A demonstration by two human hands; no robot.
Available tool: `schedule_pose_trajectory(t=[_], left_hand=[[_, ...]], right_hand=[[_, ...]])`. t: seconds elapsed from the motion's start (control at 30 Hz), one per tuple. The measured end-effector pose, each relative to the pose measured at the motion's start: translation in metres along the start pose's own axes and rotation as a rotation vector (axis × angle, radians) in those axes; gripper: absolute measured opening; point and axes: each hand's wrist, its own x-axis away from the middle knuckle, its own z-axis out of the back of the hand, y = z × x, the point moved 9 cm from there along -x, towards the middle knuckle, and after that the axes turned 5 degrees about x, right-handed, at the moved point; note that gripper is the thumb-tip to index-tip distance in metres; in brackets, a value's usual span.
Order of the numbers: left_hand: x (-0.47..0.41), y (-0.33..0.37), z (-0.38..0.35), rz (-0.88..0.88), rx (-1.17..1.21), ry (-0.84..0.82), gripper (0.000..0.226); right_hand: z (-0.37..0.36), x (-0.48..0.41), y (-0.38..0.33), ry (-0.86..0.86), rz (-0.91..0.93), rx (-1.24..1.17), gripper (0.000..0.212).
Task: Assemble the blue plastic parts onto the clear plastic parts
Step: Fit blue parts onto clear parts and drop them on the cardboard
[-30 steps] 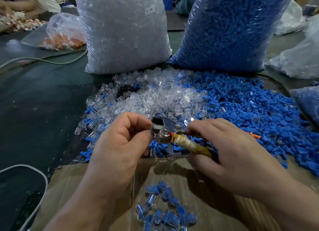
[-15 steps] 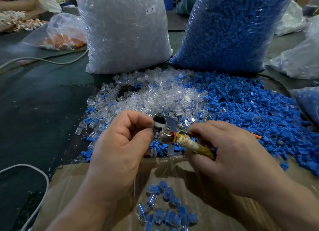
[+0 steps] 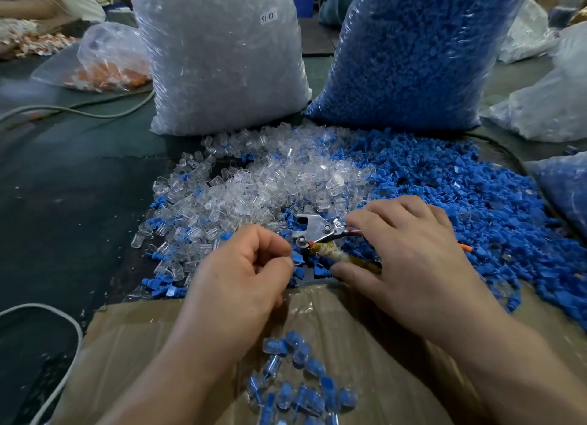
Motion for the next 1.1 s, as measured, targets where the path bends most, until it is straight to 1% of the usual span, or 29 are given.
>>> schedule_pose_trajectory(t=[0.07, 0.13, 0.2, 0.27, 0.33, 0.4, 0.43, 0.5, 0.53, 0.6, 0.63, 0.67, 0.7, 0.73, 0.77, 0.8, 0.83, 0.87, 0.9, 0.97, 1.0, 1.03, 1.07, 1.1], left_hand=[[0.002, 0.004, -0.003, -0.032, -0.042, 0.001, 0.026], [0.004, 0.008, -0.005, -0.070, -0.048, 0.005, 0.022], [0.007, 0.015, -0.006, -0.141, -0.068, 0.004, 0.017], [0.011, 0.023, -0.006, -0.198, -0.051, 0.001, 0.015], [0.011, 0.024, -0.004, -0.207, -0.012, -0.003, 0.013], [0.008, 0.019, 0.001, -0.165, 0.016, 0.012, 0.008], [0.006, 0.015, 0.001, -0.135, 0.009, -0.008, 0.019], [0.003, 0.006, -0.005, -0.049, 0.005, -0.108, 0.045], [0.003, 0.002, -0.008, -0.006, 0.037, -0.151, 0.052], [0.003, -0.001, -0.012, 0.041, 0.162, -0.207, 0.053], [0.003, -0.001, -0.013, 0.035, 0.224, -0.218, 0.050], [0.003, 0.003, -0.013, -0.001, 0.251, -0.229, 0.044], [0.004, 0.008, -0.013, -0.063, 0.249, -0.245, 0.037], [0.006, 0.015, -0.014, -0.133, 0.241, -0.268, 0.031], [0.009, 0.022, -0.016, -0.192, 0.237, -0.296, 0.026], [0.012, 0.027, -0.017, -0.236, 0.227, -0.327, 0.021], [0.015, 0.030, -0.017, -0.259, 0.211, -0.354, 0.017], [0.015, 0.031, -0.015, -0.265, 0.185, -0.370, 0.014], [0.014, 0.030, -0.009, -0.260, 0.143, -0.363, 0.014], [0.008, 0.025, 0.006, -0.229, -0.020, -0.303, 0.014], [0.005, 0.021, 0.012, -0.207, -0.123, -0.290, 0.009], [0.004, 0.017, 0.013, -0.172, -0.228, -0.308, 0.003], [0.004, 0.012, 0.011, -0.142, -0.334, -0.346, 0.006], [0.006, 0.007, 0.006, -0.107, -0.428, -0.406, 0.009]], right_hand=[[0.016, 0.007, -0.019, 0.147, 0.075, -0.064, 0.046], [0.017, 0.013, -0.038, 0.180, 0.176, -0.101, 0.031], [0.014, 0.014, -0.047, 0.174, 0.221, -0.108, 0.028], [0.017, 0.013, -0.046, 0.203, 0.227, -0.118, 0.026], [0.021, 0.016, -0.047, 0.247, 0.248, -0.150, 0.026], [0.024, 0.018, -0.049, 0.280, 0.275, -0.173, 0.025], [0.026, 0.018, -0.051, 0.285, 0.289, -0.174, 0.026], [0.029, 0.019, -0.056, 0.294, 0.323, -0.175, 0.027], [0.029, 0.020, -0.059, 0.289, 0.335, -0.187, 0.027], [0.028, 0.020, -0.059, 0.245, 0.307, -0.245, 0.027], [0.025, 0.019, -0.055, 0.194, 0.239, -0.316, 0.027], [0.019, 0.018, -0.049, 0.116, 0.143, -0.454, 0.028], [0.008, 0.017, -0.043, -0.005, 0.015, -0.698, 0.027], [-0.006, 0.020, -0.039, -0.140, -0.128, -1.029, 0.025], [-0.022, 0.025, -0.043, -0.312, -0.283, -1.370, 0.022], [-0.029, 0.030, -0.049, -0.449, -0.391, -1.579, 0.019], [-0.031, 0.034, -0.053, -0.528, -0.412, -1.634, 0.018], [-0.032, 0.035, -0.052, -0.571, -0.408, -1.582, 0.019], [-0.031, 0.034, -0.047, -0.569, -0.367, -1.420, 0.022], [-0.021, 0.026, -0.035, -0.457, -0.191, -0.875, 0.028], [-0.017, 0.024, -0.031, -0.381, -0.113, -0.611, 0.029], [-0.014, 0.023, -0.029, -0.332, -0.059, -0.403, 0.033], [-0.012, 0.024, -0.030, -0.295, -0.030, -0.274, 0.035], [-0.011, 0.025, -0.032, -0.269, -0.008, -0.203, 0.036]])
